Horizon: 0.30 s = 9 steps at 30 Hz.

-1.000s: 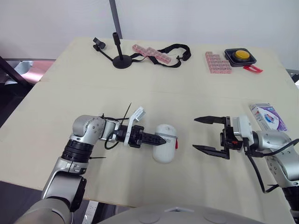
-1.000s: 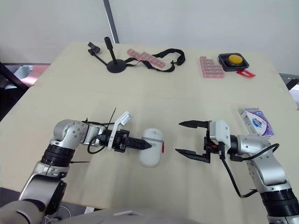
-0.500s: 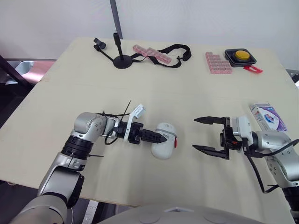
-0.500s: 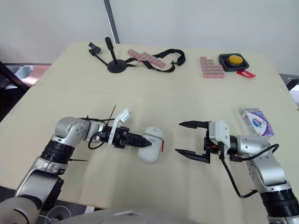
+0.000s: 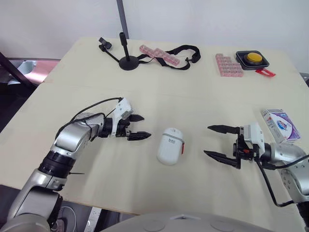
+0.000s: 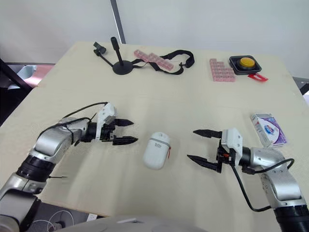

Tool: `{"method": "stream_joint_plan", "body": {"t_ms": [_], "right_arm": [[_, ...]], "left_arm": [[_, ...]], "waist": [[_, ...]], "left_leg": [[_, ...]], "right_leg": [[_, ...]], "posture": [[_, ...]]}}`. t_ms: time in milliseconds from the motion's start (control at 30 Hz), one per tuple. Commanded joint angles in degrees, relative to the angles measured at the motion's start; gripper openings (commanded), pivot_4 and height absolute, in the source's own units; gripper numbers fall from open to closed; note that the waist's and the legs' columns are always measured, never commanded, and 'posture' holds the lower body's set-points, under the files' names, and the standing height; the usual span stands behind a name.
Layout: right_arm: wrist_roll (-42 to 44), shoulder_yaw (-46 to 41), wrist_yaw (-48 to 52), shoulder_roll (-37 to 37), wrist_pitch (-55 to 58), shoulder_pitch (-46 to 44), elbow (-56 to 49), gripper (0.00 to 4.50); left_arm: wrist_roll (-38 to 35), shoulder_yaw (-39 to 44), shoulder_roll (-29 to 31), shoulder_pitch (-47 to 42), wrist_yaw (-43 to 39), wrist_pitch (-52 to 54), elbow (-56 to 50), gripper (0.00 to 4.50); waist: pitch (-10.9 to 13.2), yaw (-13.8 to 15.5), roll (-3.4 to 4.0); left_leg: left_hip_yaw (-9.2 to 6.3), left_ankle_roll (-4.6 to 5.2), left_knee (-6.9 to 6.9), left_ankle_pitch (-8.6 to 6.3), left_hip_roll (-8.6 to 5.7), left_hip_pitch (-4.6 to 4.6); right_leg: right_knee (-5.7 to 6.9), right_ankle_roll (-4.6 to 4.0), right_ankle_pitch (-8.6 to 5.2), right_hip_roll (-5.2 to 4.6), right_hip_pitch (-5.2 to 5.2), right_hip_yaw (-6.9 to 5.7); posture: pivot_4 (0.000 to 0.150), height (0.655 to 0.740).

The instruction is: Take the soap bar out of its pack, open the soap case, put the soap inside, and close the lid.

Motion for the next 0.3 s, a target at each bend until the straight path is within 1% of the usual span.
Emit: {"method": "stream_joint_plan", "body": {"t_ms": [33, 167, 300], "right_arm": [[-2.15, -2.12, -2.77, 2.32, -4.84, 3.15, 0.34, 4.50], [-3.30, -3.71, -4.89, 4.34, -8.45, 6.62, 2.26, 4.50], [-2.99, -4.92, -5.70, 5.06, -10.03, 8.37, 3.96, 4.50]], "left_arm": [[3.42, 3.76, -1.36, 5.22, 4.55, -9.36, -3.30, 4.48], [4.62, 5.62, -3.27, 11.33, 7.22, -14.91, -4.10, 4.48], [5.86, 7.31, -4.30, 13.97, 9.44, -18.51, -3.55, 4.48]], "waist": [[-0.01, -0.14, -0.02], [-0.01, -0.72, -0.01], [0.00, -1.09, -0.02]], "left_leg": [[0.00, 0.00, 0.02, 0.00, 0.00, 0.00], [-0.01, 0.00, 0.02, 0.00, 0.01, -0.01], [-0.03, 0.03, 0.02, 0.03, 0.06, 0.14]], "right_leg": [[0.01, 0.00, 0.00, -0.05, 0.01, -0.03], [-0.08, 0.00, 0.00, -0.13, -0.03, -0.04], [-0.03, 0.00, 0.00, -0.25, 0.01, 0.02]], "posture": [[0.150, 0.7343], [0.150, 0.7343], [0.150, 0.7343]]}}
